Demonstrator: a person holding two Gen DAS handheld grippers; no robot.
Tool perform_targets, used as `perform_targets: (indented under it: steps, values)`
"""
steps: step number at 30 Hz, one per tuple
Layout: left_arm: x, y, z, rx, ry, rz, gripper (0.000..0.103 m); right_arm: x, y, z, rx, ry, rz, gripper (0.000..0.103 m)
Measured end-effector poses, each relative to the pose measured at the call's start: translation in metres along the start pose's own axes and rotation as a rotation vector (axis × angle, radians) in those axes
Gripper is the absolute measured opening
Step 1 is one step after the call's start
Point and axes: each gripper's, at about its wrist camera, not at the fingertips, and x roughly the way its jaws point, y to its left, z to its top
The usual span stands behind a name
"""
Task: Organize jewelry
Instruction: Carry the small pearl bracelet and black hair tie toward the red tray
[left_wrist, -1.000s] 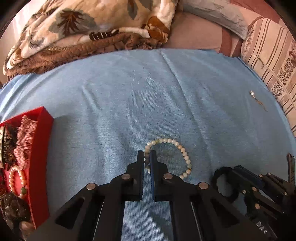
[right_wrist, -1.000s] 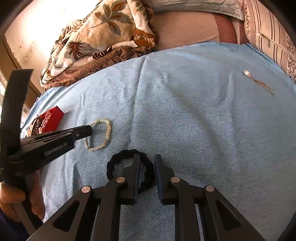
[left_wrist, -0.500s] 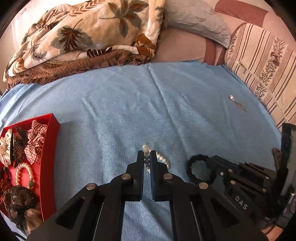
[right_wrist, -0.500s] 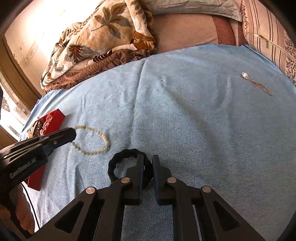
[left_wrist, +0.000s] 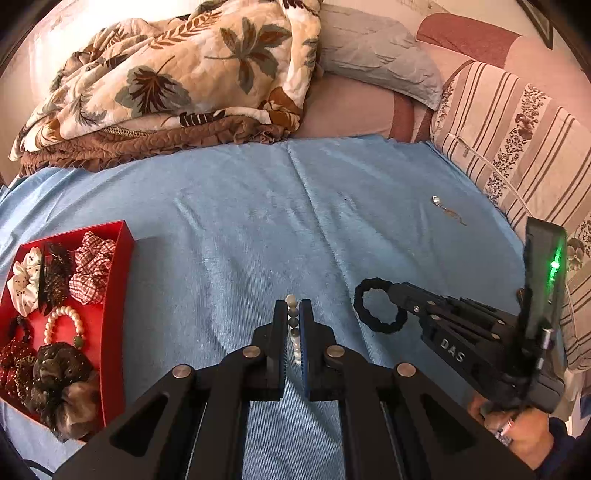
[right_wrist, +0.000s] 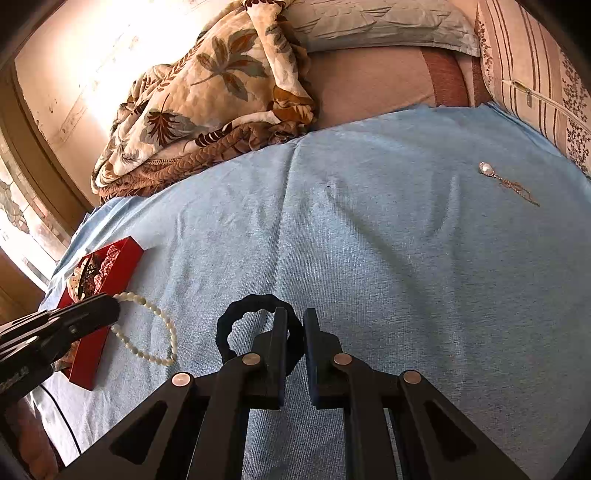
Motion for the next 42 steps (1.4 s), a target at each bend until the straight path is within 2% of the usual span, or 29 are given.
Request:
perform_targets:
  steps: [20,26,37,42]
  values:
    - [-0.045,0.009,-0.021,-0.036,-0.016,0.028,0.005,-0.01,0.004,-0.011,0.005,-0.005,0.012,0.01]
    - [-0.063,0.013,-0.029,-0.05,-0.028,0.033,0.005,-0.024,0.013,-0.02,-0.012,-0.039,-0.006,0.01]
    - [-0.106,0.014,-0.047,-0.041,-0.088,0.081,0.005,-0.056,0.033,-0.063,0.007,-0.035,-0.034,0.01]
    - [-0.122,0.013,-0.055,-0.016,-0.119,0.127,0.005,-0.072,0.043,-0.071,0.009,-0.035,-0.024,0.01]
